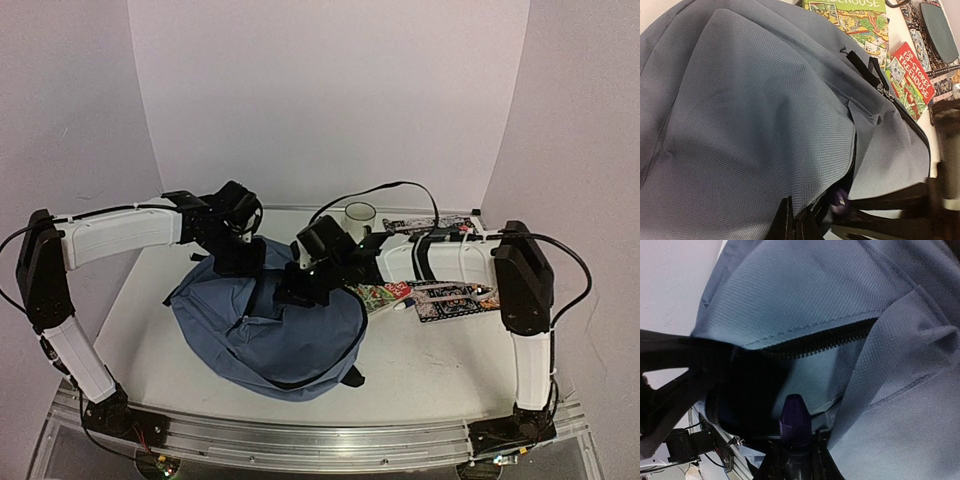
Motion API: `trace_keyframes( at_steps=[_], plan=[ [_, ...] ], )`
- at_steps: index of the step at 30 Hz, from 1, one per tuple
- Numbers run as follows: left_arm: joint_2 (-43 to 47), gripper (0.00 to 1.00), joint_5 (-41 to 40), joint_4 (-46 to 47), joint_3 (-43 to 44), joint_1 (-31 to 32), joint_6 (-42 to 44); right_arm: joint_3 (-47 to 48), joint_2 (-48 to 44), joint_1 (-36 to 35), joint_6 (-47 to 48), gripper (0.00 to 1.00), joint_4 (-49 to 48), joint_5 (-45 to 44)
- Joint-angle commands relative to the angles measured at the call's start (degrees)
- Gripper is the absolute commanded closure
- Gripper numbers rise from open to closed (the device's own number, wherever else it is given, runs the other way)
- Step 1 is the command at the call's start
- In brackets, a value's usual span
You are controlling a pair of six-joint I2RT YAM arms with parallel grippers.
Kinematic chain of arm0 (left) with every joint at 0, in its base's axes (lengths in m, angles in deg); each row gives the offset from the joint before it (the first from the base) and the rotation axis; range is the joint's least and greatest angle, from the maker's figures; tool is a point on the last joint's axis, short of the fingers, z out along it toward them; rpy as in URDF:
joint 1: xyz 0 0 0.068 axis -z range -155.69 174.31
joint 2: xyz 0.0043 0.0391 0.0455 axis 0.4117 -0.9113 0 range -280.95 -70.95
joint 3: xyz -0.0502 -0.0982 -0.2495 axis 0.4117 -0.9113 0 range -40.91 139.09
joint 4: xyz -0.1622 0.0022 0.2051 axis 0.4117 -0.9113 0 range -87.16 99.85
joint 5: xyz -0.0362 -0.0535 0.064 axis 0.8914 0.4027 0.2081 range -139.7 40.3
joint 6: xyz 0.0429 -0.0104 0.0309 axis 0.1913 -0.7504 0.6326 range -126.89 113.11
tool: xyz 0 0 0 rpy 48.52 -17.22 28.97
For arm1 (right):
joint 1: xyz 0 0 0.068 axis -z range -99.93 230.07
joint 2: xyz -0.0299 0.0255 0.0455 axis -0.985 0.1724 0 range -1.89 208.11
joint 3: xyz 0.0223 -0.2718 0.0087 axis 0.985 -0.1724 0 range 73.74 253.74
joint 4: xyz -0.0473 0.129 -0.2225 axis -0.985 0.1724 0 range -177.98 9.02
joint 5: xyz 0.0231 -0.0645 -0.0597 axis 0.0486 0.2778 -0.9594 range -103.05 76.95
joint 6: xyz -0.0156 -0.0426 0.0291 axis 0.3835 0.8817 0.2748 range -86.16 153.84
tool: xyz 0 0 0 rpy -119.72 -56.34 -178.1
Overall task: Pack the student bag
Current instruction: Place the seal in the lower front pocket of the bag, then move the seal to the center of the board.
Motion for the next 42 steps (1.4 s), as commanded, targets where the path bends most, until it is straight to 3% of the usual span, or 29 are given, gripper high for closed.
trace_keyframes(
  at_steps=[1,7,17,29,42],
  plan=[
    [0.74,1.00,3.10,2.27,2.93,0.02,-1.77,3.86,3.19,-0.26,-3.98,0.92,-4.26,2.38],
    [1.87,1.00,4.03,2.94,1.05,0.02,-2.54,7.64,7.07,-0.24,-6.36,0.88,-7.51,-0.04],
    [3.19,1.00,3.07,3.22,-0.41,-0.30,-2.75,8.45,6.95,-0.27,-4.96,0.58,-7.45,-0.93],
    [4.05,1.00,1.19,3.15,-2.43,-0.96,-2.25,2.57,-2.60,-0.19,6.87,0.37,-4.34,-2.11],
    [4.69,1.00,-0.01,3.07,-3.69,-1.25,-1.23,-9.89,-18.41,2.29,8.95,0.16,10.77,-18.32]
  ],
)
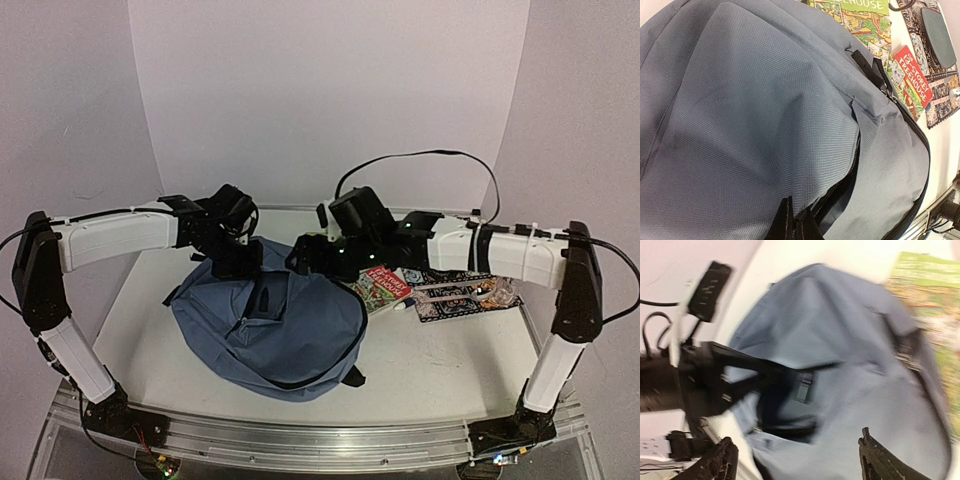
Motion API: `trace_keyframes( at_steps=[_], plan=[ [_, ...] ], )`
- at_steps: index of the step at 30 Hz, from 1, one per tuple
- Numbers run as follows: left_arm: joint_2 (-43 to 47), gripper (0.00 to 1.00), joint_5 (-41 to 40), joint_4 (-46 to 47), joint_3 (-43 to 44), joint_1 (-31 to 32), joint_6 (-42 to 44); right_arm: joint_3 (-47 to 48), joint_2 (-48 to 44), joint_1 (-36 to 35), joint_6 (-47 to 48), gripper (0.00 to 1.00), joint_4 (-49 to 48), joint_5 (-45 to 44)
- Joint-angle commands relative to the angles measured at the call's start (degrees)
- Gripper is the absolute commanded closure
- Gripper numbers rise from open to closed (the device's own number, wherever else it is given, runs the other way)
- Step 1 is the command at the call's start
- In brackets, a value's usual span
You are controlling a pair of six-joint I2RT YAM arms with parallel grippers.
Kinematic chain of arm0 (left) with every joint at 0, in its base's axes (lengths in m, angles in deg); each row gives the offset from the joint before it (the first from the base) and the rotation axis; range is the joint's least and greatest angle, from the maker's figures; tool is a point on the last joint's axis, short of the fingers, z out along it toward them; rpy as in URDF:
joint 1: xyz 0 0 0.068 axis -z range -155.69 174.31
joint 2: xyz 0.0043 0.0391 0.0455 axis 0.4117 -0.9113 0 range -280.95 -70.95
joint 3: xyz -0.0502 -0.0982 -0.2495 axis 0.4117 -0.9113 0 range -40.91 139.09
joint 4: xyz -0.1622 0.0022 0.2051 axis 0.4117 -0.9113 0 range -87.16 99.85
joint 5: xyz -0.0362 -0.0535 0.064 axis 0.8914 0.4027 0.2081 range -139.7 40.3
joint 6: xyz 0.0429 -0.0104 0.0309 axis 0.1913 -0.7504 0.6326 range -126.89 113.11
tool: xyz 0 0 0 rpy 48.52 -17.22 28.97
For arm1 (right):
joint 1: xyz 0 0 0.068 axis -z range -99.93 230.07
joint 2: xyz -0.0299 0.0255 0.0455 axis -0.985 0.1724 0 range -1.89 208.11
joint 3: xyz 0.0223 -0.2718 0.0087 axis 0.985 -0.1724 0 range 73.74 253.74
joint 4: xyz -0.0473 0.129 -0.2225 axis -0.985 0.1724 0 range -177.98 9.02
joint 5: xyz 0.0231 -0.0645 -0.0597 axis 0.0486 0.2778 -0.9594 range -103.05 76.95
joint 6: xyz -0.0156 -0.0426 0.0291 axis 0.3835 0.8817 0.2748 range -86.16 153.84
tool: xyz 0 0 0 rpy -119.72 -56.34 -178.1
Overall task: Pack the student bag
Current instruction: Move the seal to the center of the board.
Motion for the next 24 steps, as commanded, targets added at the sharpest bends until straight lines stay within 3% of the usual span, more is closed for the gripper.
trace_keyframes(
  at_steps=[1,7,12,24],
  plan=[
    [3.26,1.00,-1.11,0.93,-0.95,-0.46,1.11,-5.63,-5.37,2.62,0.90,0.16,9.37,-8.15],
    [4.07,1.00,-1.15,0.94,-1.84,-0.65,1.76,-14.36,-10.72,6.59,-2.96,0.10,12.37,-14.04],
    [4.54,1.00,-3.21,0.82,-2.22,-0.85,2.46,-21.93,-12.84,11.85,-2.90,0.08,12.62,-14.05],
    [3.96,1.00,-3.03,0.42,-2.13,-1.09,3.29,-23.17,-7.59,19.86,14.86,0.14,6.32,-11.94]
  ],
)
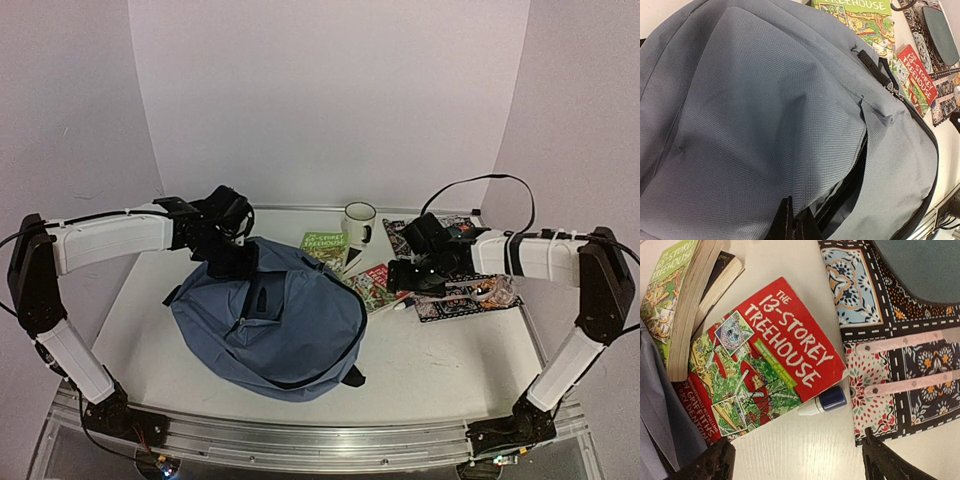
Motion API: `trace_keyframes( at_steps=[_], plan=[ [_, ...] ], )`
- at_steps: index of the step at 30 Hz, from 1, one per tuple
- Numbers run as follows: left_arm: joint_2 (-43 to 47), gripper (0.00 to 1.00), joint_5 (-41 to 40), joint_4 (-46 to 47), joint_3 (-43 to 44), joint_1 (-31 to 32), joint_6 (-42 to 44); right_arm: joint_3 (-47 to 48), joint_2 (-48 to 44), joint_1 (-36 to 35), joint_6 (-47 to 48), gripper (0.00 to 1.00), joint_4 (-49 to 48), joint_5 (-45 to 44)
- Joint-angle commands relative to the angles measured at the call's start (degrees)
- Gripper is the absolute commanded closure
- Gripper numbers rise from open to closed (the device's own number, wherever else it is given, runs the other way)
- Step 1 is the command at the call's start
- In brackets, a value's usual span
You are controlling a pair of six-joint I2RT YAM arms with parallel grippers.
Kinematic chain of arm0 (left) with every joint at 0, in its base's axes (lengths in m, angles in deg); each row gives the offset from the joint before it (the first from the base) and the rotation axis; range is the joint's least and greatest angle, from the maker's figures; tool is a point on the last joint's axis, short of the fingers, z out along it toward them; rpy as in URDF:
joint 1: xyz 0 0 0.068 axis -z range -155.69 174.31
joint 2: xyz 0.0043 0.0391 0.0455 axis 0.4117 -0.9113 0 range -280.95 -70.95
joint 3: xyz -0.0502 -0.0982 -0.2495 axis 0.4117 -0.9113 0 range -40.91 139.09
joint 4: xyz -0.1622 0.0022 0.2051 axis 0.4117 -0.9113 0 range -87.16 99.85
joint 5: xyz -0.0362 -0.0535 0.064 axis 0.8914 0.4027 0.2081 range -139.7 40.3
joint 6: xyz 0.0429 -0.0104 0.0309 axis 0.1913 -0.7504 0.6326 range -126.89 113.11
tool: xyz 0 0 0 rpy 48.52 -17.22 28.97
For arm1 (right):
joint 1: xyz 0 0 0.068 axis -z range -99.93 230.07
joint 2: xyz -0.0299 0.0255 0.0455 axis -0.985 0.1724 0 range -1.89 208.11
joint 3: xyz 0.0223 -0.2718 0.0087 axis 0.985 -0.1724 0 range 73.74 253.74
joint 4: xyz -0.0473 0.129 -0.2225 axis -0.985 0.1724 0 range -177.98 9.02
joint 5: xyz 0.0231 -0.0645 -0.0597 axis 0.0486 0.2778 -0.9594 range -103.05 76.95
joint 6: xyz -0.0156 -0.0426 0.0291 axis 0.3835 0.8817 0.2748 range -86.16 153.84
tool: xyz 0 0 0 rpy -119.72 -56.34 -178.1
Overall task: Pack the student bag
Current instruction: Move the seal to the center of the board.
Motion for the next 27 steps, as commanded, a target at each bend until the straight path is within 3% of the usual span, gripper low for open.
trace_keyframes(
  at_steps=[1,19,27],
  plan=[
    [2.30,1.00,-1.61,-0.08,-0.29,-0.65,0.74,0.85,3.68,1.98,7.64,0.15,-2.21,1.81],
    [3.10,1.00,-2.03,-0.08,-1.54,-0.65,0.23,2.93,13.69,4.39,11.77,0.21,-4.95,9.51],
    [3.08,1.00,-1.99,-0.08,-1.56,-0.62,0.16,0.44,12.01,3.75,11.48,0.34,-5.14,17.07]
  ],
)
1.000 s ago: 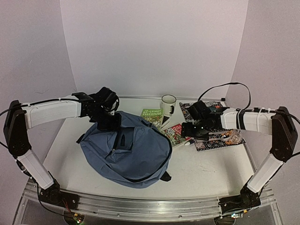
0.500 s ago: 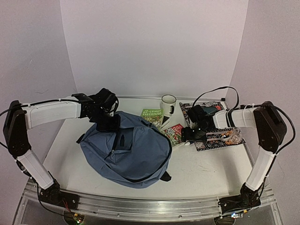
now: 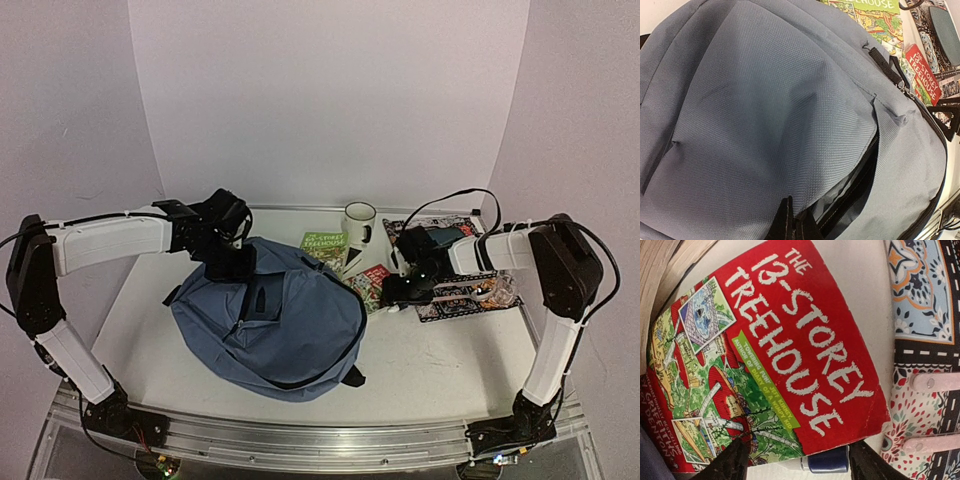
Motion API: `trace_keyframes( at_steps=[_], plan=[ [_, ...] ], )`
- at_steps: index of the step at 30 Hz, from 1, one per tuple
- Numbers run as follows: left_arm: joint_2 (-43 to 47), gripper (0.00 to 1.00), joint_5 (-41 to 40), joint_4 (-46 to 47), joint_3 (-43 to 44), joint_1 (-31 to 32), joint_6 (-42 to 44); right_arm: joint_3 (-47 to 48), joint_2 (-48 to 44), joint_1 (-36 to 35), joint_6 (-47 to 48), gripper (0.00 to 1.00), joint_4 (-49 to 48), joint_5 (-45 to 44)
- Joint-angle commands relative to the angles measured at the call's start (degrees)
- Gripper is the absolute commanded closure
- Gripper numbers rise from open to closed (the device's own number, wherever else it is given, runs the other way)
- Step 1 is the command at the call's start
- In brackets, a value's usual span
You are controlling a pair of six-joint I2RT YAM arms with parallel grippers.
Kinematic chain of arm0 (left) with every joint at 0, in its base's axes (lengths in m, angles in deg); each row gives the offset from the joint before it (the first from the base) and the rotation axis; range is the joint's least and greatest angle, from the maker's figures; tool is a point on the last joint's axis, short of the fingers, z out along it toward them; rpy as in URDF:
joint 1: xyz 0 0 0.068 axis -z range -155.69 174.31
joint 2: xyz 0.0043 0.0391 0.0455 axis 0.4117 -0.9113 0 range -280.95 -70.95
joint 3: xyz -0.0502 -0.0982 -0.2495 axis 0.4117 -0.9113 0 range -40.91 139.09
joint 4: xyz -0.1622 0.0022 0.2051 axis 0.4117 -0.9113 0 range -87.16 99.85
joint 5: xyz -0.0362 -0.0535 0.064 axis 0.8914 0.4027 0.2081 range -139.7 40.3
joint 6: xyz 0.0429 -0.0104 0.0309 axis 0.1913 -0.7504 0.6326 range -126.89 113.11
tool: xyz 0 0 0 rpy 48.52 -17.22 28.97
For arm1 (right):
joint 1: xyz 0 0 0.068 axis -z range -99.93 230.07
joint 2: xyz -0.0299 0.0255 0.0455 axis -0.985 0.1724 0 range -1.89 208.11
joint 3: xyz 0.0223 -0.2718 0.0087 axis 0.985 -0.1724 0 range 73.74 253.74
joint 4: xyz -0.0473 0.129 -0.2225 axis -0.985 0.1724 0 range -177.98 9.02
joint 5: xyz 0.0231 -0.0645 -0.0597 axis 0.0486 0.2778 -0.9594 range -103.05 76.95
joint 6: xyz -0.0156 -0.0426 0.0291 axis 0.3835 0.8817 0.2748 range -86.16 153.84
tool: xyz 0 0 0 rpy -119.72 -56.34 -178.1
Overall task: Pack the student bag
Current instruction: Move the seal to the center of the board.
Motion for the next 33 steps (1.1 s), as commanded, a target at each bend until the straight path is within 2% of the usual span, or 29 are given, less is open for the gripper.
trace_keyframes(
  at_steps=[1,8,15,18,22,27,33],
  plan=[
    [2.49,1.00,-1.00,-0.33,0.00,-0.39,0.18,-1.39,-1.35,-1.23,0.39,0.34,2.00,6.78],
    [1.91,1.00,-0.19,-0.33,0.31,-0.41,0.10,-2.54,-1.55,-3.69,-0.76,0.39,3.51,7.97],
    [2.59,1.00,-0.90,-0.33,-0.23,-0.39,0.23,-1.83,-2.92,-4.50,1.26,0.36,6.66,9.82],
    [2.36,1.00,-0.94,-0.35,-0.24,-0.41,0.19,-1.41,-3.62,-4.53,0.42,0.31,9.16,6.60],
    [2.17,1.00,-0.89,-0.34,-0.17,-0.41,0.07,-0.28,-4.41,-5.11,-2.56,0.30,12.52,1.29],
    [1.94,1.00,-0.97,-0.30,-0.09,-0.43,0.07,1.45,-3.03,-5.61,-5.97,0.35,16.59,-5.44],
    [1.95,1.00,-0.98,-0.33,-0.22,-0.41,0.15,3.48,-2.41,-6.54,-9.64,0.40,16.73,-4.71]
  ],
)
